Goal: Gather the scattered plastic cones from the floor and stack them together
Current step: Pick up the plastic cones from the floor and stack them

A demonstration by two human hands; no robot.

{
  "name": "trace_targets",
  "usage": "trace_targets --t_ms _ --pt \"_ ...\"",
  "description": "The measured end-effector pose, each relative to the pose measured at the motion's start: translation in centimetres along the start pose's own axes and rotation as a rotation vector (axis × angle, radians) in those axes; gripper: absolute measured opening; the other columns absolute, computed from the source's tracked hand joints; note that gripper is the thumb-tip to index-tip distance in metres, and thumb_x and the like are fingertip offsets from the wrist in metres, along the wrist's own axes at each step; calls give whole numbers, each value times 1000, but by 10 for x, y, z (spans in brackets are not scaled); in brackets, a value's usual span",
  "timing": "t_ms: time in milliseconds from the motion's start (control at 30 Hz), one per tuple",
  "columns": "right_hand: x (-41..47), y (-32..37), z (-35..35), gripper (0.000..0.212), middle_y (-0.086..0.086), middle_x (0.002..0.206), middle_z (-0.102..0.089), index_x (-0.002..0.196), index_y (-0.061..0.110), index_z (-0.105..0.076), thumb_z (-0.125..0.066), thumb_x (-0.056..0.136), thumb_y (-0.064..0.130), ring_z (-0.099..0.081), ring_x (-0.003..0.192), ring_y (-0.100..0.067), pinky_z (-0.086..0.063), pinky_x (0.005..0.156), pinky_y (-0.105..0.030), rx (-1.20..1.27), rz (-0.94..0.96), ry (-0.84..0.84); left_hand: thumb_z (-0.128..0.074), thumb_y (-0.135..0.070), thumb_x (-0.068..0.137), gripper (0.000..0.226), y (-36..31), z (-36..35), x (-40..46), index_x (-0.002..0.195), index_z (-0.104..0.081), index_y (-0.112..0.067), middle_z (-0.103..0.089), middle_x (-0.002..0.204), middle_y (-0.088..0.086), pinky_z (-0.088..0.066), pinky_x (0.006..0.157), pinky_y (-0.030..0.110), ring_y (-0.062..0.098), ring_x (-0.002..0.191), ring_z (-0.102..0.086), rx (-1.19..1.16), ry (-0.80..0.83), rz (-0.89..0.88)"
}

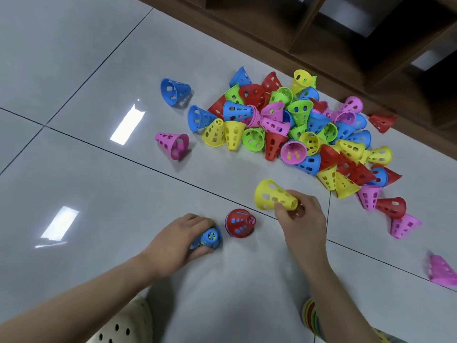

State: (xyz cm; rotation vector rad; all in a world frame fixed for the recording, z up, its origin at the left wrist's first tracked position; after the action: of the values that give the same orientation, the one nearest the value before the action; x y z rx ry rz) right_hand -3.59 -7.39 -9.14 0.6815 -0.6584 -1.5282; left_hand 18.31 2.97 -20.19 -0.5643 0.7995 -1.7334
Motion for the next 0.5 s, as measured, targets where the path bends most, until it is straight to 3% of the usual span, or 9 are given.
trace_targets --t_ms 100,200,333,433,500 --pt "-18 5 3 36 0 99 -56 93 37 -64 -78 78 8 -61 73 -7 -45 66 -8 -19 35 70 -54 -61 95 50 4 -3 -1 131 -55 -27 -60 127 -14 -43 95 21 11 108 -54 24 -5 21" --pt "-28 7 -9 38 3 95 -53 93 36 -62 -79 75 6 -59 69 -7 -42 63 -5 -105 82 138 -53 -62 94 52 6 -5 -2 132 -54 -27 -60 129 -14 -40 95 18 9 109 -53 29 -4 38" --pt "-30 -14 -42 30 4 99 -48 103 19 -69 -78 76 10 -58 72 -7 -42 68 -5 -181 75 242 -53 -64 94 53 7 -7 -3 133 -54 -29 -59 130 -16 -45 96 23 9 111 -52 22 -16 57" --pt "-30 -30 -69 29 4 101 -46 107 15 -69 -77 79 16 -56 66 -12 -50 77 -21 -231 53 316 -53 -62 94 52 4 -5 -2 133 -53 -26 -57 133 -9 -47 97 29 14 114 -51 112 -43 40" --pt "-28 -38 -82 30 4 102 -45 107 17 -68 -78 80 22 -57 73 -12 -52 83 -34 -218 37 335 -53 -58 95 53 3 -4 0 131 -52 -20 -55 135 2 -49 95 34 22 116 -53 235 -69 -2"
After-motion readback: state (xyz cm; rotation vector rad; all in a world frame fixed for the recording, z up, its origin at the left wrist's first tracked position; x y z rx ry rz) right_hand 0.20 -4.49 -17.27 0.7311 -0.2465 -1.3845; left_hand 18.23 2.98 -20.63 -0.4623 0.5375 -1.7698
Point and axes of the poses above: each hand's wrist, its own x-axis towards the middle knuckle, its own z-axis out of the back of the hand, y = z × x, the point moved 9 cm from there along x, towards the middle knuckle
